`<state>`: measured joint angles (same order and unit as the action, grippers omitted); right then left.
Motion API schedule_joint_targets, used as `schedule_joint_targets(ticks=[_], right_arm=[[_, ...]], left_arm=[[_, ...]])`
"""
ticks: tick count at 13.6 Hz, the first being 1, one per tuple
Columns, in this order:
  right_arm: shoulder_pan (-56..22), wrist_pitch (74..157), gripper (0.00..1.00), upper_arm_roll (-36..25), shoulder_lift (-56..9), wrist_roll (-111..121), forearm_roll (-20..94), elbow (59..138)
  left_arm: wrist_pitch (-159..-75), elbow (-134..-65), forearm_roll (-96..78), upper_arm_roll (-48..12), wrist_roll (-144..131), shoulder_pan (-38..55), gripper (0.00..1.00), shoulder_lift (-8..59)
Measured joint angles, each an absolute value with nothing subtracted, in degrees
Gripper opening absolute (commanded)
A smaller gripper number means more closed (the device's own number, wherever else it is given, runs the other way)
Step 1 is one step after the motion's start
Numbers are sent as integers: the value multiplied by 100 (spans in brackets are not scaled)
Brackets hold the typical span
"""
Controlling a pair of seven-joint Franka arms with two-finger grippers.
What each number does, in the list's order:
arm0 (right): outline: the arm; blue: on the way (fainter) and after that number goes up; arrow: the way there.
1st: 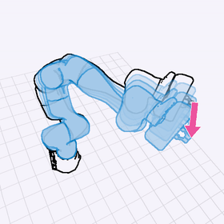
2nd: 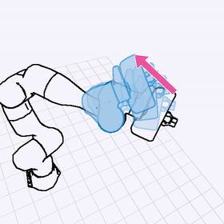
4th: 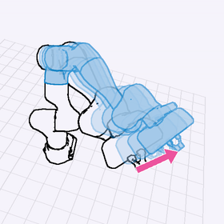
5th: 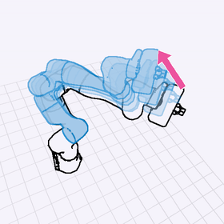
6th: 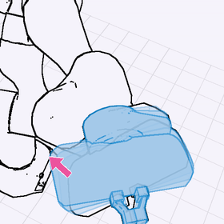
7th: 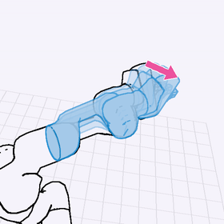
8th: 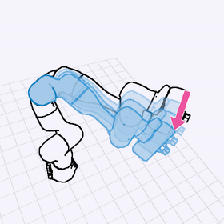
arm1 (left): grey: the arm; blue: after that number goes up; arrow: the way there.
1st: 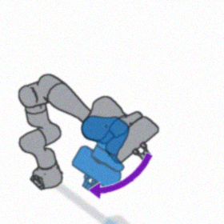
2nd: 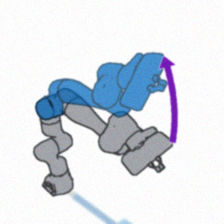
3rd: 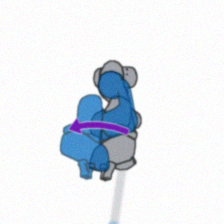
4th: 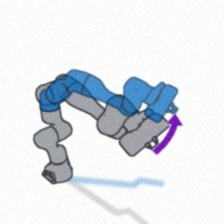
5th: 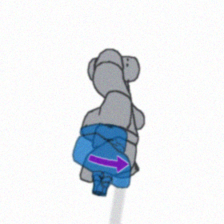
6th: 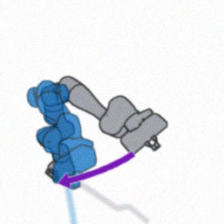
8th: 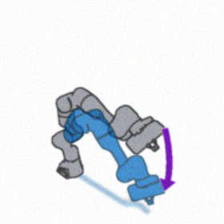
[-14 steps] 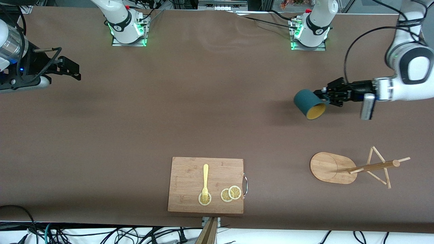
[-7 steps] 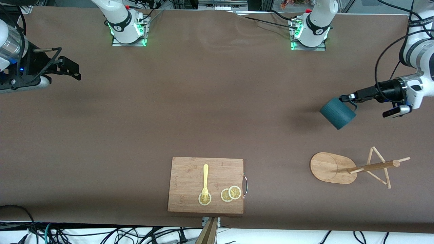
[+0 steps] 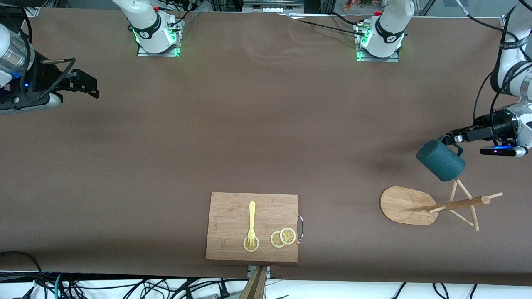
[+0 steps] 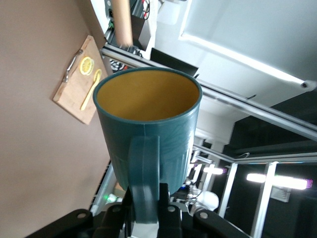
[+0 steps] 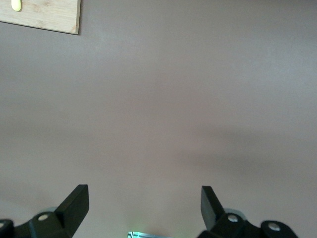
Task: Pass cup and hang on rack
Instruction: 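Lift the mug by its handle and carry it to the wooden rack, then lower the mug onto a rack peg with the left gripper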
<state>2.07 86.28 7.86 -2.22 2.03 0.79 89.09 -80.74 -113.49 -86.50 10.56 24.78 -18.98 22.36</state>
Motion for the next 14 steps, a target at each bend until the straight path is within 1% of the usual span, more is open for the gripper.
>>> schedule_joint_targets(ticks=[8, 14], right_arm=[[206, 8626, 100, 796, -222, 203, 79, 8906], [206, 8624, 100, 797, -222, 203, 79, 8906]], left_arm=[[-7735, -10492, -9609, 1054, 2480, -1951, 0, 3325], [-7463, -10387, -9764, 1054, 2480, -2180, 0, 3673]])
